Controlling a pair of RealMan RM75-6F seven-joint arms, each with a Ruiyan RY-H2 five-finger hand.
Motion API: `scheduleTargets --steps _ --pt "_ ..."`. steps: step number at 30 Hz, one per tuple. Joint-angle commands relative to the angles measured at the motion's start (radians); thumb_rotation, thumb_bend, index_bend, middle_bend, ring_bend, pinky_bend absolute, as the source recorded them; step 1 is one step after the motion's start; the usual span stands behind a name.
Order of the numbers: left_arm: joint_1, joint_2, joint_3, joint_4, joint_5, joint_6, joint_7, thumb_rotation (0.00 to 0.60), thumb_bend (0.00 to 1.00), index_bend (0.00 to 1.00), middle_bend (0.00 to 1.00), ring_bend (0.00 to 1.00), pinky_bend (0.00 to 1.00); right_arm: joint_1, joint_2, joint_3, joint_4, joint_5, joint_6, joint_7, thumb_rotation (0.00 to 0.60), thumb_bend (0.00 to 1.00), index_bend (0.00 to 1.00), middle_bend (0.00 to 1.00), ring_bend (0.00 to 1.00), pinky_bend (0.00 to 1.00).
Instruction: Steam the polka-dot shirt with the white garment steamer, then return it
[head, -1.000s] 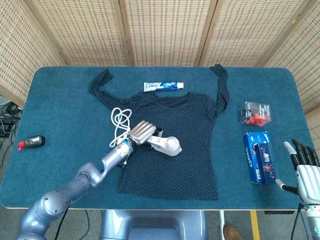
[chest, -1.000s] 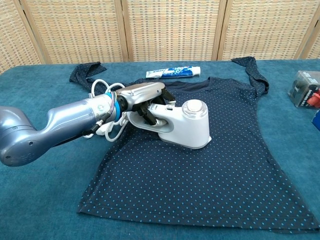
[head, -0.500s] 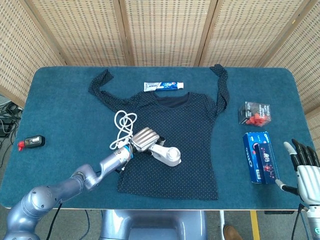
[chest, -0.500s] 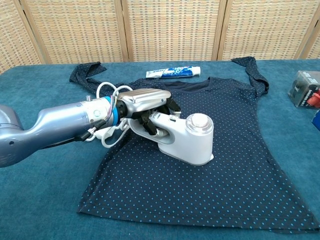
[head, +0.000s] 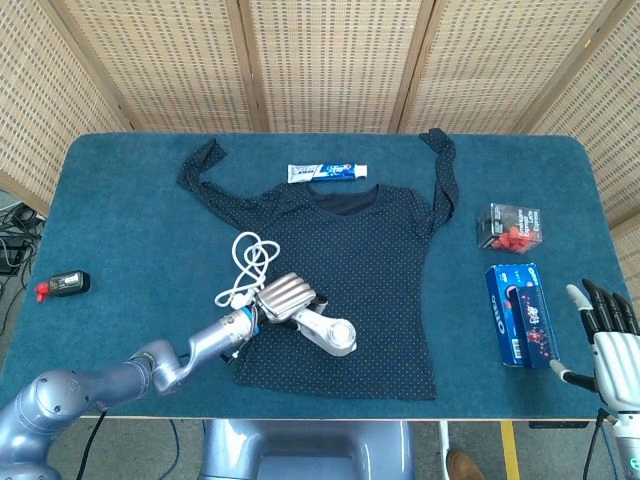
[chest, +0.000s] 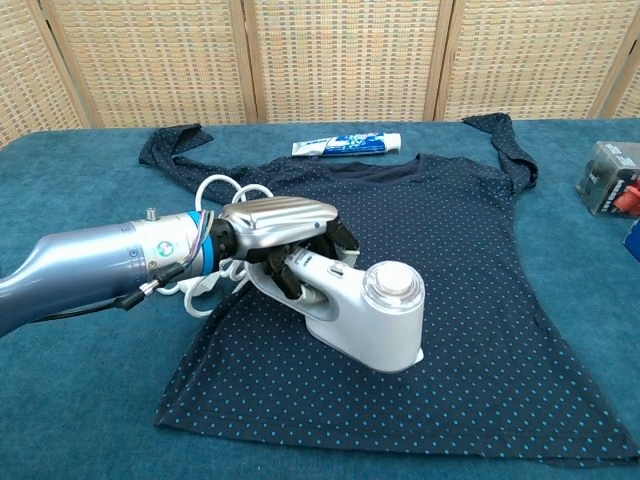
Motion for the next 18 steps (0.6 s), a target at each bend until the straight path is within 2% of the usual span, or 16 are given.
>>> scheduleTargets --steps 1,18 --pt "0.012 0.022 0.015 -0.037 0.016 0.015 0.019 0.600 0.61 0.96 0.80 0.73 0.88 -0.001 0.001 0.000 -0.001 -0.002 0.001 0.000 0.600 0.00 0.07 0.00 0.00 0.00" --pt "0.049 0.065 0.055 -0.138 0.074 0.075 0.054 0.600 0.61 0.96 0.80 0.73 0.88 -0.006 0.004 -0.004 -0.006 -0.015 0.014 0.003 0.600 0.00 0.07 0.00 0.00 0.00"
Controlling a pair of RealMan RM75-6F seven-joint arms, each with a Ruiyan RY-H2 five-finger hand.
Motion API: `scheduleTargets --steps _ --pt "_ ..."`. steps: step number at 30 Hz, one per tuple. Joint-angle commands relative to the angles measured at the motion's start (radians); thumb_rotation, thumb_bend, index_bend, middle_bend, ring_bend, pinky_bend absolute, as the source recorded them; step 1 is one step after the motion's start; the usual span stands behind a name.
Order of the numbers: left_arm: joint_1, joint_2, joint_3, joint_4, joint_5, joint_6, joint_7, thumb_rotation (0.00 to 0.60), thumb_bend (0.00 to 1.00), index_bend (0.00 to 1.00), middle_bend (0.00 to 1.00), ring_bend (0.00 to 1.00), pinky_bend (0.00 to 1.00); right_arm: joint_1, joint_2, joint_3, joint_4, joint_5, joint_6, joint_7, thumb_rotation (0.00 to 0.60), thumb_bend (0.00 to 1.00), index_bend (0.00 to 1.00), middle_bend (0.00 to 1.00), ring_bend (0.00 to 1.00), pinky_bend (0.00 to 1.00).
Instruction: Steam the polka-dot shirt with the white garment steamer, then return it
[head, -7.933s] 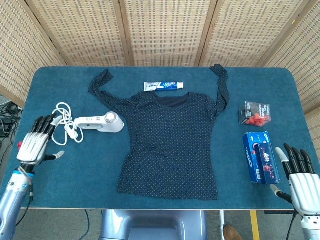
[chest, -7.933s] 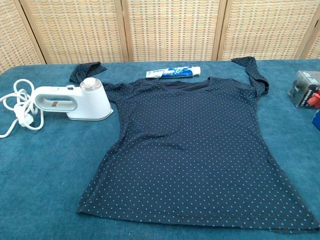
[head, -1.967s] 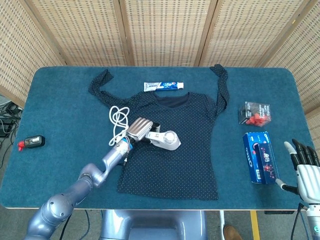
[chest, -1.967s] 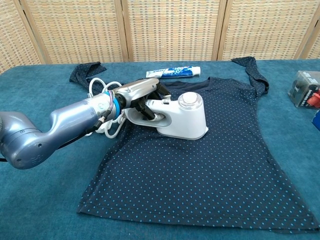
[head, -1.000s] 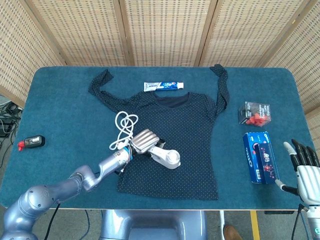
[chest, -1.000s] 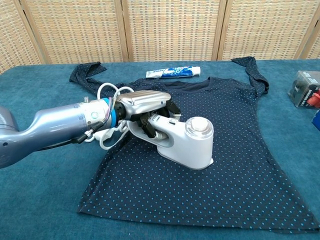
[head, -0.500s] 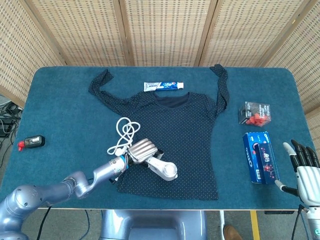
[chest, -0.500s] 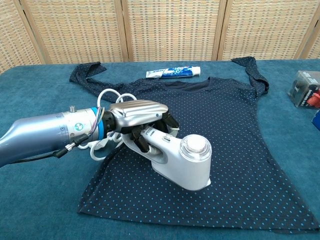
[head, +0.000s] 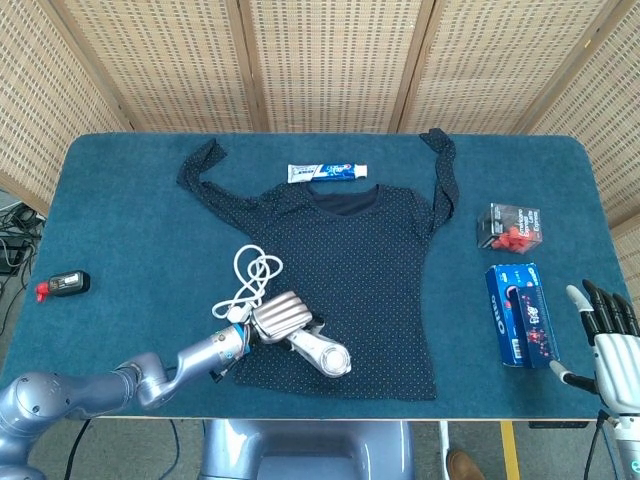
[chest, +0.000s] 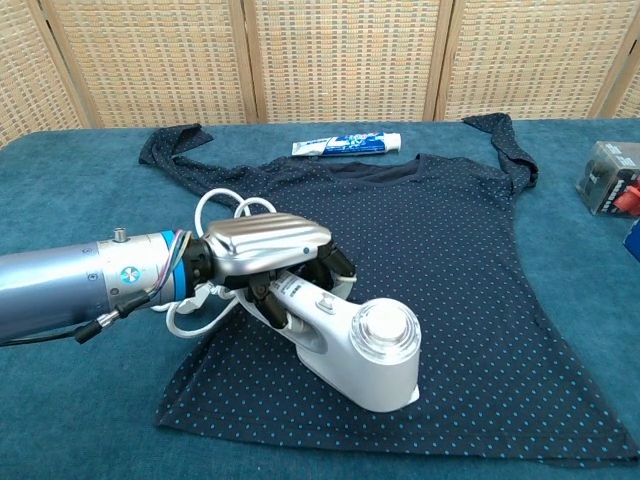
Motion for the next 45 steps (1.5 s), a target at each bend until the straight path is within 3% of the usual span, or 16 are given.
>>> scheduleTargets --steps 1,15,35,45 --pt "0.004 0.007 0.004 -0.012 0.005 0.004 0.001 0.600 0.61 0.96 0.80 0.73 0.88 0.000 0.000 0.000 0.000 0.000 0.000 0.000 0.600 0.00 0.07 0.00 0.00 0.00" --pt "0.018 -0.020 -0.012 0.047 -0.022 -0.019 -0.004 0.600 0.61 0.96 0.80 0.73 0.87 0.000 0.000 -0.001 0.000 -0.002 -0.001 -0.001 0.600 0.00 0.07 0.00 0.00 0.00" --pt "0.030 -0.119 -0.063 0.354 -0.080 -0.044 -0.111 0.600 0.61 0.96 0.80 0.73 0.87 0.007 -0.008 -0.001 0.000 0.007 -0.017 -0.017 0.600 0.00 0.07 0.00 0.00 0.00" --pt "0.037 -0.105 -0.037 0.326 -0.043 -0.006 -0.165 0.600 0.61 0.96 0.80 0.73 0.87 0.008 -0.008 -0.001 -0.001 0.007 -0.017 -0.018 0.600 0.00 0.07 0.00 0.00 0.00"
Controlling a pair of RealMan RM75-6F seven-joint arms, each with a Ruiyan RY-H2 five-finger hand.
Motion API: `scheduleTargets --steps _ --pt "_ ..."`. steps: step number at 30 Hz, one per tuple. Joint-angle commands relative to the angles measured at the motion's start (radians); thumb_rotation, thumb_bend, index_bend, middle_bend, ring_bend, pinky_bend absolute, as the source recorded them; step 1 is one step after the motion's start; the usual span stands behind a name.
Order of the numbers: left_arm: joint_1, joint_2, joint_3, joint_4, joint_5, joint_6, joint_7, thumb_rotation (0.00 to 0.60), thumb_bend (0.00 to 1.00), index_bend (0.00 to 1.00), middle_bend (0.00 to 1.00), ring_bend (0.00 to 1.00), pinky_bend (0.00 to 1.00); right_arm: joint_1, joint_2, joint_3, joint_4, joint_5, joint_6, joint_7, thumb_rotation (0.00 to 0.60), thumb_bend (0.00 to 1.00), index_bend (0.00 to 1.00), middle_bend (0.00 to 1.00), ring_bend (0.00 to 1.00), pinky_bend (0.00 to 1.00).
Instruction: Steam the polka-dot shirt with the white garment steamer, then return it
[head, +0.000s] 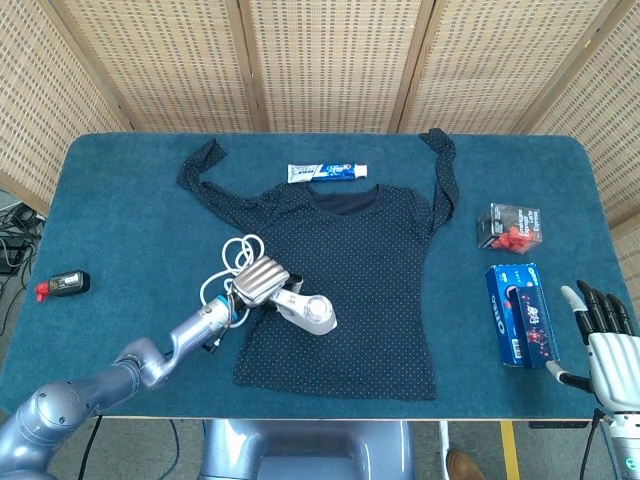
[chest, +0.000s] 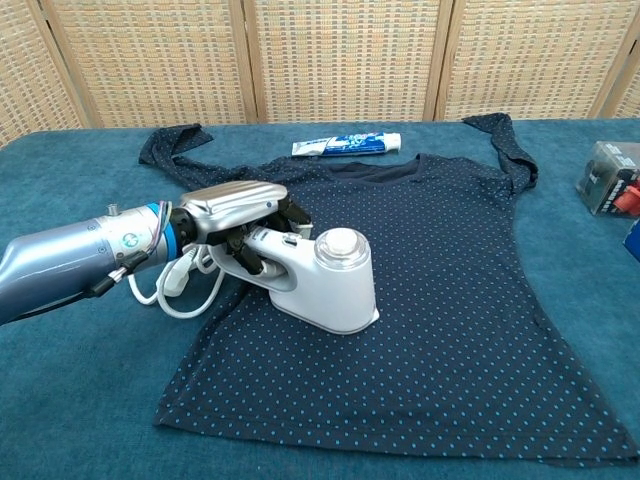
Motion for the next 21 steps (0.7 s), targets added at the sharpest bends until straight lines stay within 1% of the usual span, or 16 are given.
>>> scheduleTargets --steps 1,7,16,21 --pt "0.001 0.010 0.012 -0.030 0.015 0.009 -0.012 0.600 0.61 0.96 0.80 0.73 0.87 -0.001 0.001 0.000 0.000 0.000 0.002 0.001 0.600 0.00 0.07 0.00 0.00 0.00" --pt "-0.005 0.026 0.027 -0.105 0.040 0.022 -0.021 0.600 0.61 0.96 0.80 0.73 0.87 -0.003 0.003 -0.001 -0.001 -0.005 0.006 0.005 0.600 0.00 0.07 0.00 0.00 0.00" --pt "-0.021 0.056 0.042 -0.239 0.074 0.028 0.026 0.600 0.61 0.96 0.80 0.73 0.87 -0.005 0.006 -0.001 -0.001 -0.006 0.011 0.011 0.600 0.00 0.07 0.00 0.00 0.00" --pt "-0.025 0.058 0.048 -0.275 0.085 0.026 0.048 0.600 0.61 0.96 0.80 0.73 0.87 -0.004 0.006 -0.002 0.000 -0.007 0.007 0.011 0.600 0.00 0.07 0.00 0.00 0.00"
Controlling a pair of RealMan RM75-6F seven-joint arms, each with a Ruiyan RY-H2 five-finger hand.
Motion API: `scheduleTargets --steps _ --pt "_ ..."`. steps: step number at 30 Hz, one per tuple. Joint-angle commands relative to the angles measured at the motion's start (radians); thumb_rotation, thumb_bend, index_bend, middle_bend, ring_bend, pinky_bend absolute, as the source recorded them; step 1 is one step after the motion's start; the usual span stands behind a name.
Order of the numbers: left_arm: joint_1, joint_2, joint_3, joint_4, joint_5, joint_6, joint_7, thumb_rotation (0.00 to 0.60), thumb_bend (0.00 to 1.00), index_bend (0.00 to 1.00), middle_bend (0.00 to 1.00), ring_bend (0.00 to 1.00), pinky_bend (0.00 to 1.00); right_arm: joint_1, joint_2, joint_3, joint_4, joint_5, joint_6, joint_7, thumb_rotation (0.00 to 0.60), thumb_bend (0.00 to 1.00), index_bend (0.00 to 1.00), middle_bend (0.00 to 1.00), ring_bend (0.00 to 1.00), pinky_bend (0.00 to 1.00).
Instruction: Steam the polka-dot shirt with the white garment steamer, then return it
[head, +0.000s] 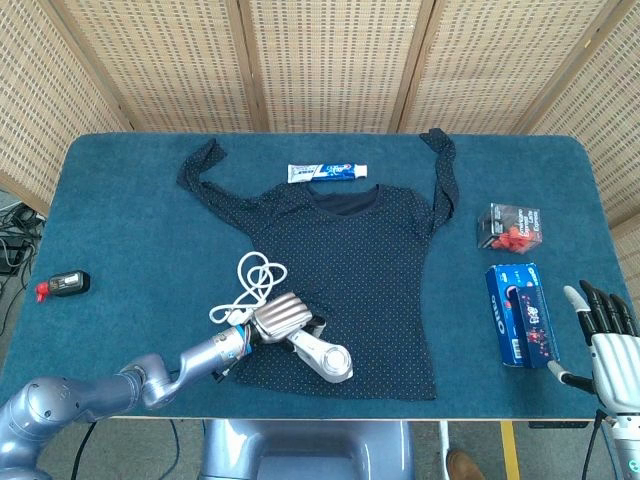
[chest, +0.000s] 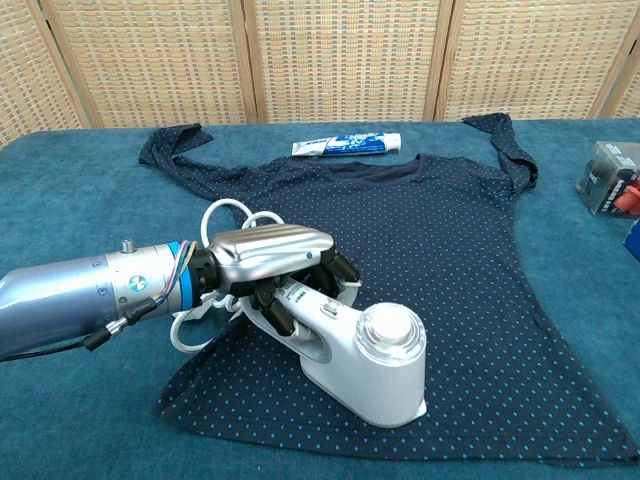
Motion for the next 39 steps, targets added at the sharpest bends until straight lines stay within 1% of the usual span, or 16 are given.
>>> scheduleTargets --steps 1,7,12,19,27,31,39 --pt "-0.004 0.000 0.002 -0.009 0.005 -0.003 0.018 0.600 0.61 0.96 0.80 0.73 0.87 0.000 0.000 0.000 0.000 -0.001 0.000 -0.001 0.600 0.00 0.07 0.00 0.00 0.00" --pt "-0.002 -0.001 -0.005 0.008 -0.008 -0.015 0.041 0.600 0.61 0.96 0.80 0.73 0.87 -0.001 0.001 0.001 -0.001 0.000 0.002 0.001 0.600 0.00 0.07 0.00 0.00 0.00" --pt "0.011 0.016 -0.002 0.028 -0.018 -0.016 0.050 0.600 0.61 0.96 0.80 0.73 0.87 0.000 0.001 -0.001 0.000 -0.001 0.000 0.001 0.600 0.00 0.07 0.00 0.00 0.00" --pt "0.036 0.062 0.004 0.046 -0.033 -0.008 0.053 0.600 0.61 0.96 0.80 0.73 0.87 0.000 -0.001 -0.003 -0.003 -0.006 0.001 -0.006 0.600 0.00 0.07 0.00 0.00 0.00" --pt "0.059 0.110 0.004 0.032 -0.043 0.008 0.054 0.600 0.61 0.96 0.80 0.73 0.87 0.000 -0.004 -0.006 -0.008 -0.013 0.001 -0.014 0.600 0.00 0.07 0.00 0.00 0.00" --pt "0.061 0.111 0.006 0.021 -0.041 0.008 0.054 0.600 0.61 0.96 0.80 0.73 0.87 -0.001 -0.002 -0.007 -0.010 -0.015 0.004 -0.012 0.600 0.00 0.07 0.00 0.00 0.00" --pt "0.049 0.086 0.001 -0.011 -0.028 0.001 0.053 0.600 0.61 0.96 0.80 0.73 0.87 -0.004 0.002 -0.006 -0.010 -0.018 0.012 -0.002 0.600 0.00 0.07 0.00 0.00 0.00"
